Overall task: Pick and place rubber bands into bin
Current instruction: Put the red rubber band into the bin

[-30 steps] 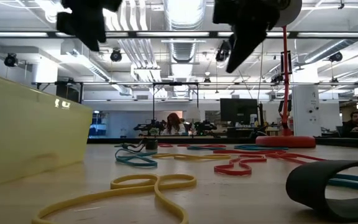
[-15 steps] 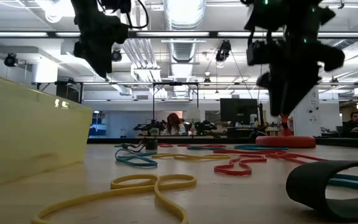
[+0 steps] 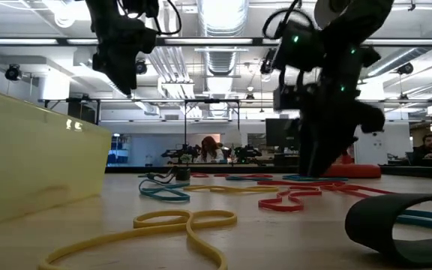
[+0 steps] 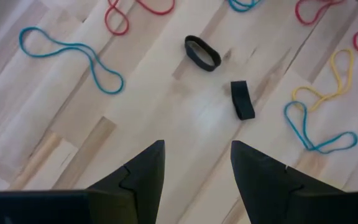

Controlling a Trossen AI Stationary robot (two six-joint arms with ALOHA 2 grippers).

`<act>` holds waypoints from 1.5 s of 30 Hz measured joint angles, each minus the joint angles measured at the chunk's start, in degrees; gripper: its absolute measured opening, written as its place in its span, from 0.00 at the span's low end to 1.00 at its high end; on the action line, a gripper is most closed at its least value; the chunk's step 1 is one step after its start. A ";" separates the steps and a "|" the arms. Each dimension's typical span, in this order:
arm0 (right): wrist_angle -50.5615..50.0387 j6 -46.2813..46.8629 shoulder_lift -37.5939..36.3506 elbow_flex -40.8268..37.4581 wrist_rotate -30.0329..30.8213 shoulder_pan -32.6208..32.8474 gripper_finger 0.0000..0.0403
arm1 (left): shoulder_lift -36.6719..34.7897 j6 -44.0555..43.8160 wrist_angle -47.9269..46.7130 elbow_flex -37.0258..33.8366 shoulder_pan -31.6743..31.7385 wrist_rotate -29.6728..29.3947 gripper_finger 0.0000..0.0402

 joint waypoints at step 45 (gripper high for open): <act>-1.91 -3.28 5.23 33.50 -2.75 -4.18 0.02 | -5.62 7.28 -2.96 -2.11 -1.17 -0.48 0.42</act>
